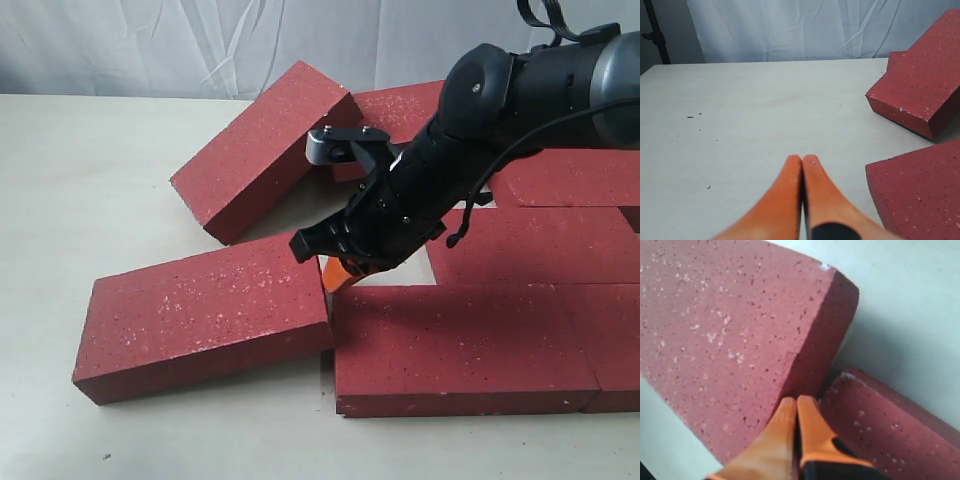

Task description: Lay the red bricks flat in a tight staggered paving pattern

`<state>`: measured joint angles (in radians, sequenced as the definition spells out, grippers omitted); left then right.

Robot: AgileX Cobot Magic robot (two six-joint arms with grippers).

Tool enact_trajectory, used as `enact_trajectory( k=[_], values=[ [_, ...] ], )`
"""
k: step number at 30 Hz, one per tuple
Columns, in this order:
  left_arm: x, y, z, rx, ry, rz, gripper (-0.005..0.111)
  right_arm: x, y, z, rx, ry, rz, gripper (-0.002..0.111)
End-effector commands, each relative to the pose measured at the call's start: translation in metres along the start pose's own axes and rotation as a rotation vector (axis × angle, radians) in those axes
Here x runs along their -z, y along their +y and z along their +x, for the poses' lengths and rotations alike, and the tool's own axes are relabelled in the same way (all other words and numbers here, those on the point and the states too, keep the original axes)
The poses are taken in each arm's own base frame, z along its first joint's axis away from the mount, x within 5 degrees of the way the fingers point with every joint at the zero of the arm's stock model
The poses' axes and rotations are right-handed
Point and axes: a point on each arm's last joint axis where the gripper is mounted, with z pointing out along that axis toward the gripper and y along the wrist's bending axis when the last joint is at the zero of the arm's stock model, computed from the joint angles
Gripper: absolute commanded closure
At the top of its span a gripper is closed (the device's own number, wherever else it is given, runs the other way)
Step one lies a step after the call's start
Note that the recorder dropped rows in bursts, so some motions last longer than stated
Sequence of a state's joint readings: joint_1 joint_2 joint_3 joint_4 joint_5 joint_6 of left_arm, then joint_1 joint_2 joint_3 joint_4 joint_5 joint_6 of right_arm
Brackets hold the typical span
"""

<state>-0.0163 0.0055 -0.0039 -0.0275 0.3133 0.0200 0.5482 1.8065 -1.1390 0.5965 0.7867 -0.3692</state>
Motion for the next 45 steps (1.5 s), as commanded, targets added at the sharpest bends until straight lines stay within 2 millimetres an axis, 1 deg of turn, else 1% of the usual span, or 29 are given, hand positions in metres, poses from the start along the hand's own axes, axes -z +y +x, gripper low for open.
enact_trajectory(
  k=[1, 5, 17, 19, 22, 24, 29, 37, 40, 45],
  values=[
    [0.0, 0.0, 0.0, 0.001, -0.011, 0.005, 0.107, 0.005, 0.006, -0.003, 0.011, -0.036, -0.045, 0.109],
    [0.0, 0.0, 0.0, 0.001, -0.011, 0.005, 0.107, 0.006, 0.012, -0.005, 0.019, -0.05, -0.104, 0.109],
    [0.0, 0.0, 0.0, 0.001, -0.011, 0.005, 0.107, 0.006, 0.014, -0.004, 0.011, -0.049, -0.126, 0.109],
    [0.0, 0.0, 0.0, 0.001, -0.011, 0.005, 0.107, 0.006, 0.016, -0.003, 0.003, -0.027, -0.151, 0.109],
    [0.0, 0.0, 0.0, 0.001, -0.011, 0.005, 0.107, 0.006, 0.021, 0.006, 0.015, 0.06, -0.197, 0.109],
    [0.0, 0.0, 0.0, -0.004, -0.011, 0.003, 0.107, 0.003, 0.032, 0.011, 0.055, 0.097, -0.21, 0.109],
    [0.0, 0.0, 0.0, -0.004, -0.011, 0.003, 0.107, -0.012, 0.073, 0.023, 0.178, 0.135, -0.221, 0.109],
    [0.0, 0.0, 0.0, -0.004, -0.011, 0.003, 0.107, -0.026, 0.11, 0.037, 0.282, 0.136, -0.227, 0.109],
    [0.0, 0.0, 0.0, -0.004, -0.011, 0.003, 0.107, -0.038, 0.124, 0.044, 0.321, 0.144, -0.225, 0.109],
    [0.0, 0.0, 0.0, -0.004, -0.011, 0.003, 0.107, -0.06, 0.133, 0.052, 0.343, 0.16, -0.208, 0.109]
  ],
)
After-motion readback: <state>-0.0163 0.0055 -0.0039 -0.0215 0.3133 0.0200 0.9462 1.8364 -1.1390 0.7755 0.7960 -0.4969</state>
